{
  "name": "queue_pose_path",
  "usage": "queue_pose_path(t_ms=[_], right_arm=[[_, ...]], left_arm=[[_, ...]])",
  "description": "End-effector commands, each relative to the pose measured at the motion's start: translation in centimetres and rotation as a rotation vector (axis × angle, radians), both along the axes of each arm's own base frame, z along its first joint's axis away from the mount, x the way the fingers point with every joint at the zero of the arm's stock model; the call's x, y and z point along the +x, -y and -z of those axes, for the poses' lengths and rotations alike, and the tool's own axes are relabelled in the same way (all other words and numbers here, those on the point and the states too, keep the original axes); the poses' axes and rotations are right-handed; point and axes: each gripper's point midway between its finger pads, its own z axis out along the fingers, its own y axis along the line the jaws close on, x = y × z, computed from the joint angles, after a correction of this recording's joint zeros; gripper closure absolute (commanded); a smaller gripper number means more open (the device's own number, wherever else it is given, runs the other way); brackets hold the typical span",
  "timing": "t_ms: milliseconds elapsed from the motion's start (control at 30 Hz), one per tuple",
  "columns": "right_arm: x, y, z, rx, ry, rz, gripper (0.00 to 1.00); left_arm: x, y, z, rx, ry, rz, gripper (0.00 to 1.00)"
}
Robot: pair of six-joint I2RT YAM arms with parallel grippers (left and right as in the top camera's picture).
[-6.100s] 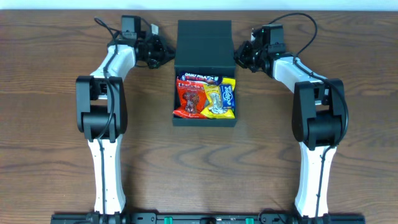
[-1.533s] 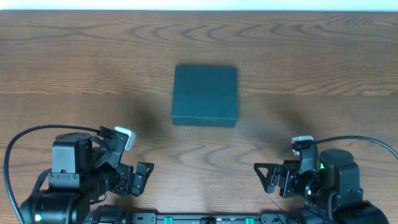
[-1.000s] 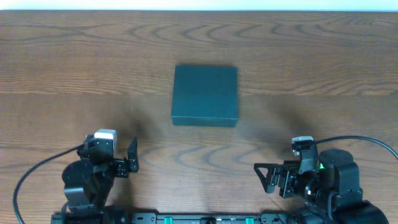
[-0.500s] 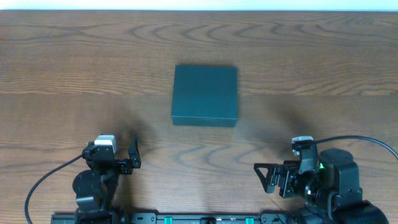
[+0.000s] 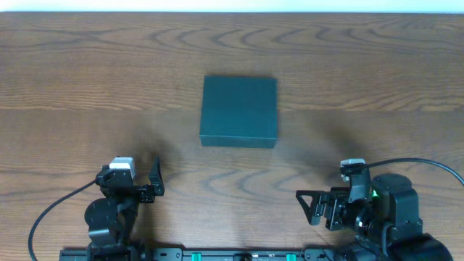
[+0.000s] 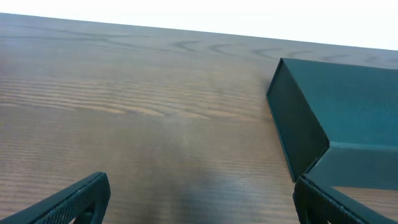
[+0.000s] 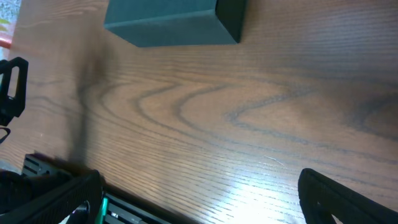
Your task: Pack container
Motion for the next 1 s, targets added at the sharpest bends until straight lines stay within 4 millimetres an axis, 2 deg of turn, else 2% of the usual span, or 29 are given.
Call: queue_pose_path(t_ms=[0,467,533,600,667,800,967], right_arm=[[-0.1,-0.1,0.0,0.004,-0.002,-0.004,0.01],[-0.1,-0.1,0.0,0.004,-0.002,-0.005,0.01],[0.2,0.8,-0.2,-0.064,0.066,0.002,0.01],[1.1,2.8,-0.7,-0.138,0.166,0.085,0.01],[1.8,3.9,-1.0,-0.178,0.265,0.13,0.01],[2.6,4.0,0.6,-0.207,0.386,0.11,0.01],[3.8,3.6,4.3,-0.193,0.455,0.11,0.01]], left_arm=[[0.0,-0.2,0.9,-0.004,-0.014,-0.012,0.05],[0.0,-0.2,0.9,-0.004,-0.014,-0.012,0.05],[0.0,-0.2,0.9,-0.004,-0.014,-0.012,0.05],[0.0,-0.2,0.9,-0.004,-0.014,-0.012,0.05],[0.0,-0.2,0.9,-0.004,-0.014,-0.012,0.05],[0.0,-0.2,0.9,-0.004,-0.014,-0.012,0.05],[0.0,-0.2,0.9,-0.004,-0.014,-0.012,0.05]])
